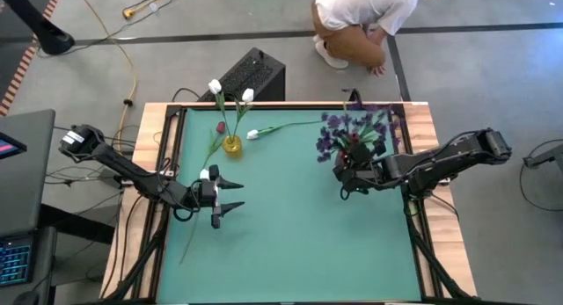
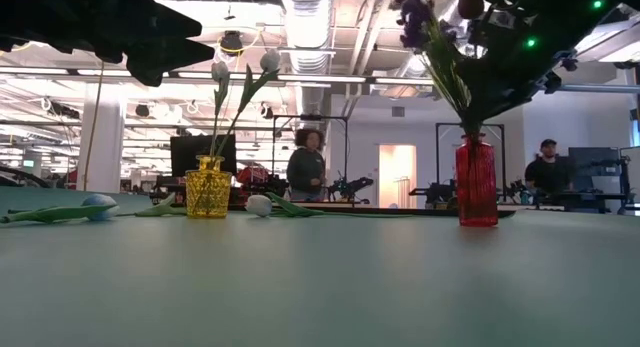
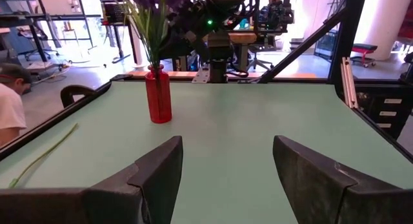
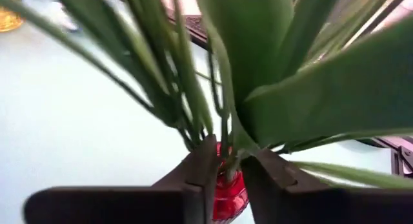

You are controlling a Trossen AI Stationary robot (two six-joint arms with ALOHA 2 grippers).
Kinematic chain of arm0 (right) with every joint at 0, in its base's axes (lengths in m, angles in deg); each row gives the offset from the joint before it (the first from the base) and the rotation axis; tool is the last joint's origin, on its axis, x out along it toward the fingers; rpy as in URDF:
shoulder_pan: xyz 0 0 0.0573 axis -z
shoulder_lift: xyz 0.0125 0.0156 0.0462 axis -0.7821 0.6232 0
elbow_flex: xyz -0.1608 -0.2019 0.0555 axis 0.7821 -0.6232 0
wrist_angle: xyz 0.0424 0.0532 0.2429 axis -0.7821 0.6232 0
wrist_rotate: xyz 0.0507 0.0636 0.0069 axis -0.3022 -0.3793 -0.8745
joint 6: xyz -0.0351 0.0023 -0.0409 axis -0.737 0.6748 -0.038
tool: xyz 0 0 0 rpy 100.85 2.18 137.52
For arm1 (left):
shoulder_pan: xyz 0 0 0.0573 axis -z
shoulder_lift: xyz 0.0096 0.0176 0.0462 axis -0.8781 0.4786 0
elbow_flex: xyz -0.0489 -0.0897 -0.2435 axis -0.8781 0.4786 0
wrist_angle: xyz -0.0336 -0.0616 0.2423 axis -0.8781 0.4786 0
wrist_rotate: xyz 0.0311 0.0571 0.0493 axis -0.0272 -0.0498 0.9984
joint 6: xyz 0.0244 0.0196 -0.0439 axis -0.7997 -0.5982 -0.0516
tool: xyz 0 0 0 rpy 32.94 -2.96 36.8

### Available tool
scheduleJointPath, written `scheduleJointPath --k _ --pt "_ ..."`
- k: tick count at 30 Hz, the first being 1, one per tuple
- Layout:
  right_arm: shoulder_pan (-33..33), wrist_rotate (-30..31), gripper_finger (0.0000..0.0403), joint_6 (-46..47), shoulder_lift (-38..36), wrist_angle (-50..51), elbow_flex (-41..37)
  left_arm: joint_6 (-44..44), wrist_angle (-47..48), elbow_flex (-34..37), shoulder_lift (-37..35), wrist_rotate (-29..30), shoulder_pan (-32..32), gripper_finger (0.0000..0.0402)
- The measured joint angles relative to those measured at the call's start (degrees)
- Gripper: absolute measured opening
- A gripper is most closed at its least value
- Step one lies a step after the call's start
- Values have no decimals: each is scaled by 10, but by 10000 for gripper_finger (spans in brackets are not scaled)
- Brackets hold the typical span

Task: Sort flowers into vase by color
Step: Put the bottom red flower into the red vase

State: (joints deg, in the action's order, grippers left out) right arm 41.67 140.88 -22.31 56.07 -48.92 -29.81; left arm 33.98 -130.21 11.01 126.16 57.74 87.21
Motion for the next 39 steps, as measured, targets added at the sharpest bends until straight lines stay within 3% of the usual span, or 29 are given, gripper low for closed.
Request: scheduleJointPath --k 7,18,30,34,39 --pt "0 -12 53 0 0 5 4 0 0 0 0 0 0 231" --pt "-3 -85 52 -6 0 84 74 0 0 0 0 0 0 231" --pt "-4 -92 53 79 1 154 86 2 0 0 0 0 0 231" --pt "-4 -93 69 93 1 165 86 3 0 0 0 0 0 231" --pt "-4 -106 130 103 1 171 86 4 0 0 0 0 0 231"
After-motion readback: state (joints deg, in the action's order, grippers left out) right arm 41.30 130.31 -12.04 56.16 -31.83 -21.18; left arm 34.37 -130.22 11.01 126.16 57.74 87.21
